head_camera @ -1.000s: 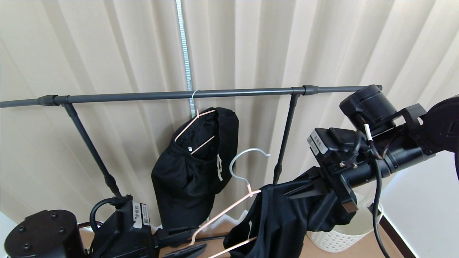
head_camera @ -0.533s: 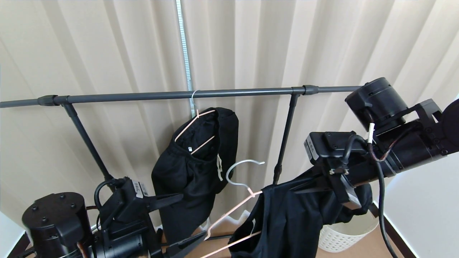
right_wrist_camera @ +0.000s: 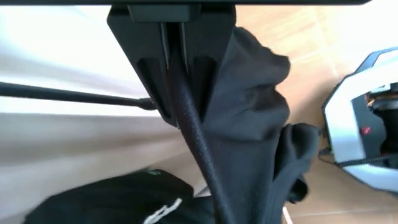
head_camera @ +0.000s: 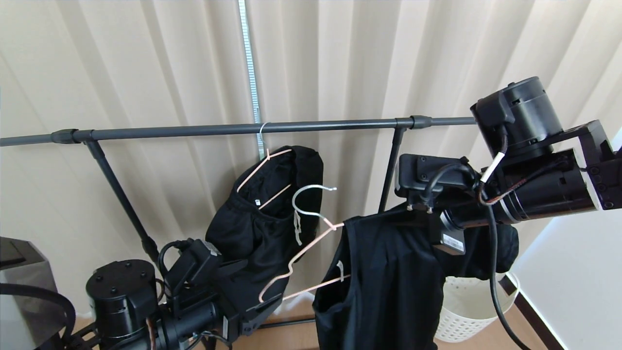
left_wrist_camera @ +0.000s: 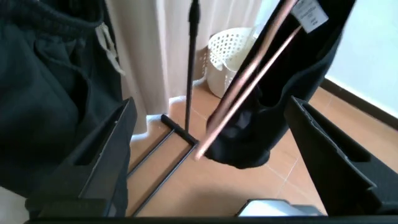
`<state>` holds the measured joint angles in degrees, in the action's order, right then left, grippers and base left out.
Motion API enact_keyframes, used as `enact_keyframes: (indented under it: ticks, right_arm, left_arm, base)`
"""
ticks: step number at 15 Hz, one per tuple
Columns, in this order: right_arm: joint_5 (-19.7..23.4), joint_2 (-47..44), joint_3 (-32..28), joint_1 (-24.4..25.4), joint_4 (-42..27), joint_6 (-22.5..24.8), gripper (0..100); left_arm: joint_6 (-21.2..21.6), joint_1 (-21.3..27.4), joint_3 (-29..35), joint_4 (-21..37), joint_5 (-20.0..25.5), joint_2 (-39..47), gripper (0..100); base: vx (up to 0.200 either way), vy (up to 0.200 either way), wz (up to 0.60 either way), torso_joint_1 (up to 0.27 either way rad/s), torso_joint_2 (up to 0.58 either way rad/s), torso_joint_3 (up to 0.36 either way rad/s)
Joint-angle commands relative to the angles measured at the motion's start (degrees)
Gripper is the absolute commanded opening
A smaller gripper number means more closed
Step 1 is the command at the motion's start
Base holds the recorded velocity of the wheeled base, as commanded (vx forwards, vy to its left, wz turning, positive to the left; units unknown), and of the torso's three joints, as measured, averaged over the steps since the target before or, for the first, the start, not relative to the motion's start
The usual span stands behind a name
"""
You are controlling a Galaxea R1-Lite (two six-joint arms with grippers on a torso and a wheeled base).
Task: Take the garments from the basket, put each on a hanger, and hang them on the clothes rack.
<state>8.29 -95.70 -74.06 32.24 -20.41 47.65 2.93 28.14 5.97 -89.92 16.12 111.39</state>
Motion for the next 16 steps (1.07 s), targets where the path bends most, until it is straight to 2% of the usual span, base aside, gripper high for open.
enact_keyframes:
  ticks: [1,2,3,4,5,6,7,8,10,13,16]
  right_arm:
    - [-1.0,0.2,0.2,0.7,1.2,-0.3,0]
    - [-2.6,0.3,0.2,1.4,2.2,-0.5,0]
    - [-2.7,0.4,0.2,1.4,2.2,-0.5,0]
    - [-5.3,0.9,0.4,2.2,2.6,-1.2,0]
    - [-8.3,1.3,0.5,2.7,2.6,-2.6,0]
    - [-9.0,1.7,0.5,2.7,2.6,-3.1,0]
    - [-9.1,1.7,0.5,2.8,2.6,-3.4,0]
    - [-9.7,2.2,0.2,3.7,2.6,-5.9,0]
    - [-13.4,2.5,0.1,4.9,2.7,-10.2,0]
    - [-14.2,3.8,0.4,5.4,2.7,-10.5,0]
    - [-15.2,4.7,0.5,5.7,4.8,-13.7,0]
  left_arm:
    - [-1.3,1.8,1.8,-0.1,-1.9,2.9,100]
    - [-2.1,2.0,3.3,-0.1,-4.3,3.9,100]
    - [-2.1,2.0,3.4,-0.1,-4.4,3.9,100]
    - [-2.9,2.6,3.7,-0.1,-5.1,3.9,100]
    - [-3.6,3.8,4.6,-0.1,-7.5,3.9,100]
    - [-3.7,5.1,5.4,-0.1,-10.9,4.0,100]
    - [-3.7,5.7,5.7,-0.1,-12.5,4.3,100]
    - [-3.7,7.1,6.1,-0.1,-15.7,4.8,100]
    - [-3.8,8.1,6.1,-0.1,-16.6,4.5,100]
    - [-4.2,7.6,6.8,-0.1,-17.1,3.0,100]
    - [-4.5,8.4,7.7,-0.1,-21.5,2.5,100]
  base:
    - [0.000,0.000,0.00,0.000,0.00,0.000]
    - [0.000,0.000,0.00,0.000,0.00,0.000]
    - [0.000,0.000,0.00,0.000,0.00,0.000]
    - [0.000,0.000,0.00,0.000,0.00,0.000]
    - [0.000,0.000,0.00,0.000,0.00,0.000]
    - [0.000,0.000,0.00,0.000,0.00,0.000]
    - [0.000,0.000,0.00,0.000,0.00,0.000]
    - [0.000,0.000,0.00,0.000,0.00,0.000]
    - [0.000,0.000,0.00,0.000,0.00,0.000]
    - [0.000,0.000,0.00,0.000,0.00,0.000]
    - [0.000,0.000,0.00,0.000,0.00,0.000]
